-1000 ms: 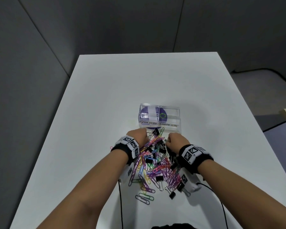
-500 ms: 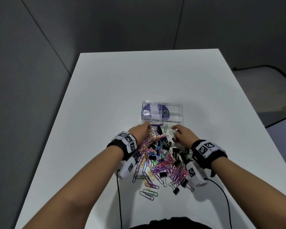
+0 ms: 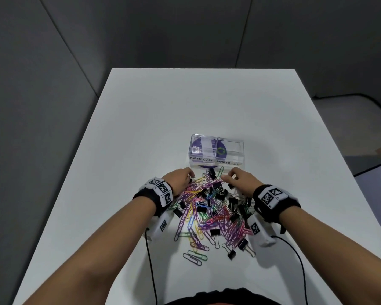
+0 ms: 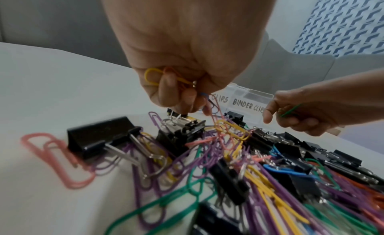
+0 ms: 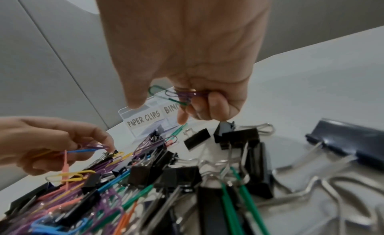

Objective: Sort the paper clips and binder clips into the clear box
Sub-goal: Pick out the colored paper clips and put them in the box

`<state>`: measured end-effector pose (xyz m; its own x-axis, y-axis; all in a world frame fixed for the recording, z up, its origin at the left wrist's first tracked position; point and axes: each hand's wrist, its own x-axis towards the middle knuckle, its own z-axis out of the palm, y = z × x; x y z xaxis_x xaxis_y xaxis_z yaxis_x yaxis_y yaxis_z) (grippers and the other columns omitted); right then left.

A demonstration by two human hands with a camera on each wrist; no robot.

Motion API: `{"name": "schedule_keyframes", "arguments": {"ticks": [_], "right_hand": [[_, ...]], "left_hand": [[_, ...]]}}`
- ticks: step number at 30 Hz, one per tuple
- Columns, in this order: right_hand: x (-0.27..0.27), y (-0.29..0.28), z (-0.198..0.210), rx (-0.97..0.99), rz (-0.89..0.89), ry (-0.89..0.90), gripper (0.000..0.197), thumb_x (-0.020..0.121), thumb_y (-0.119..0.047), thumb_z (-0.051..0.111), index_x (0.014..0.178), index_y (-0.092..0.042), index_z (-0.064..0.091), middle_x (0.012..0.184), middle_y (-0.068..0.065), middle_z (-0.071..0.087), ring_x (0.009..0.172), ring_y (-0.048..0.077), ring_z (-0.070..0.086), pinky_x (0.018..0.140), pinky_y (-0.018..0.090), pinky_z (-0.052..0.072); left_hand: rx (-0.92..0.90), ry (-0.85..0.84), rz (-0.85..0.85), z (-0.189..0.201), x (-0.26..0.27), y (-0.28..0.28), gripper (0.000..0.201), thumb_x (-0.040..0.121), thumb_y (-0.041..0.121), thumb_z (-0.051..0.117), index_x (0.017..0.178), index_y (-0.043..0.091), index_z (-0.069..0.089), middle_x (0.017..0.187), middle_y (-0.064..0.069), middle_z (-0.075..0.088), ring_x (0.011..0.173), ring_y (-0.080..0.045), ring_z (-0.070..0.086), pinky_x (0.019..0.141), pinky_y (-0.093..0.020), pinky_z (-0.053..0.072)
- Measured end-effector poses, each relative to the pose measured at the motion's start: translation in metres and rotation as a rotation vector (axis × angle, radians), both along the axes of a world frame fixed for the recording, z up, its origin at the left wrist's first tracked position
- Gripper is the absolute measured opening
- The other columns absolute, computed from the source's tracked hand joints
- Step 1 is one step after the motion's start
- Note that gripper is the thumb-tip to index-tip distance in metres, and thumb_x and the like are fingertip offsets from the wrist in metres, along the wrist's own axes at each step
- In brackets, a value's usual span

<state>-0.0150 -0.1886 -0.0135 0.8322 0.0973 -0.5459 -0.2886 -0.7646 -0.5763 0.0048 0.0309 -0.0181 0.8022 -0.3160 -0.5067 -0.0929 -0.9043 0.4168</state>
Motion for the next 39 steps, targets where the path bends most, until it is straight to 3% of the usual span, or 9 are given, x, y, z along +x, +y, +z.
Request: {"name": "schedule_keyframes", "arguments": {"ticks": [3,6,9,13,18,20,29,33,39], "right_hand": [[0.001,-0.002,0.000,-0.056,0.092,-0.030,0.043,0.088,-0.046,0.056,0.110,-0.010,0.049,0.092,0.003,0.052,0.071,0.014,0.049,0.060,0.025,0.035],[0.002,0.001,-0.004,-0.158,0.190,-0.132,0.029,0.092,-0.031,0.054,0.107,-0.007,0.052,0.096,0.005,0.051,0.082,0.019,0.047,0.070,0.027,0.035],[0.003,0.009,-0.006,-0.203,0.235,-0.195,0.021,0.095,-0.024,0.049,0.106,-0.007,0.056,0.103,0.010,0.060,0.082,0.018,0.048,0.073,0.027,0.037],[0.009,0.025,-0.006,-0.229,0.304,-0.251,0.022,0.094,-0.024,0.051,0.108,-0.009,0.058,0.116,0.010,0.059,0.099,0.024,0.056,0.084,0.033,0.044],[0.008,0.040,-0.012,-0.324,0.397,-0.223,0.023,0.093,-0.022,0.051,0.108,-0.005,0.055,0.119,0.012,0.053,0.101,0.029,0.057,0.085,0.037,0.047],[0.008,0.042,-0.014,-0.352,0.392,-0.208,0.022,0.094,-0.020,0.049,0.109,-0.005,0.055,0.119,0.013,0.052,0.101,0.031,0.057,0.085,0.039,0.048],[0.003,0.037,-0.017,-0.396,0.381,-0.214,0.019,0.093,-0.017,0.049,0.107,-0.006,0.053,0.118,0.013,0.048,0.093,0.033,0.060,0.078,0.040,0.050],[-0.002,0.028,-0.015,-0.363,0.384,-0.228,0.017,0.094,-0.021,0.048,0.104,-0.008,0.053,0.113,0.011,0.053,0.095,0.030,0.058,0.080,0.038,0.048],[-0.006,0.015,-0.004,-0.280,0.387,-0.234,0.007,0.094,-0.017,0.045,0.088,-0.015,0.042,0.089,0.003,0.051,0.083,0.021,0.050,0.070,0.029,0.038]], "left_hand": [[0.011,-0.022,-0.024,0.000,-0.002,0.000,0.030,0.098,0.015,0.032,0.114,0.008,0.055,0.119,-0.014,0.060,0.110,-0.029,0.057,0.087,-0.034,0.044],[0.060,-0.037,-0.062,-0.003,-0.004,0.000,0.032,0.098,0.037,0.037,0.088,0.010,0.051,0.088,-0.007,0.056,0.083,-0.026,0.057,0.069,-0.030,0.039],[0.126,-0.031,-0.158,-0.002,-0.008,-0.002,0.038,0.090,0.050,0.050,0.091,0.013,0.053,0.087,-0.006,0.056,0.077,-0.018,0.050,0.068,-0.029,0.040],[0.115,-0.078,-0.183,-0.003,-0.008,-0.001,0.018,0.091,0.032,0.056,0.089,0.015,0.050,0.091,-0.006,0.054,0.083,-0.019,0.050,0.071,-0.028,0.038],[0.082,-0.065,-0.158,-0.004,-0.008,0.002,0.041,0.096,0.021,0.046,0.136,0.012,0.040,0.129,-0.013,0.057,0.118,-0.029,0.054,0.093,-0.035,0.043],[0.073,-0.070,-0.144,-0.003,-0.008,0.001,0.040,0.099,0.020,0.039,0.139,0.011,0.039,0.137,-0.013,0.052,0.124,-0.029,0.051,0.100,-0.036,0.041],[0.076,-0.073,-0.075,0.001,-0.008,0.004,0.029,0.100,0.017,0.030,0.117,0.000,0.047,0.113,-0.022,0.060,0.097,-0.033,0.058,0.080,-0.037,0.043],[0.069,-0.066,-0.060,0.000,-0.009,0.005,0.030,0.100,0.021,0.029,0.108,-0.001,0.048,0.104,-0.023,0.061,0.078,-0.024,0.046,0.070,-0.031,0.033],[0.056,-0.030,-0.096,0.002,-0.012,0.008,0.023,0.092,0.030,0.052,0.089,0.015,0.036,0.069,0.005,0.041,0.074,-0.021,0.045,0.066,-0.028,0.033]]}}
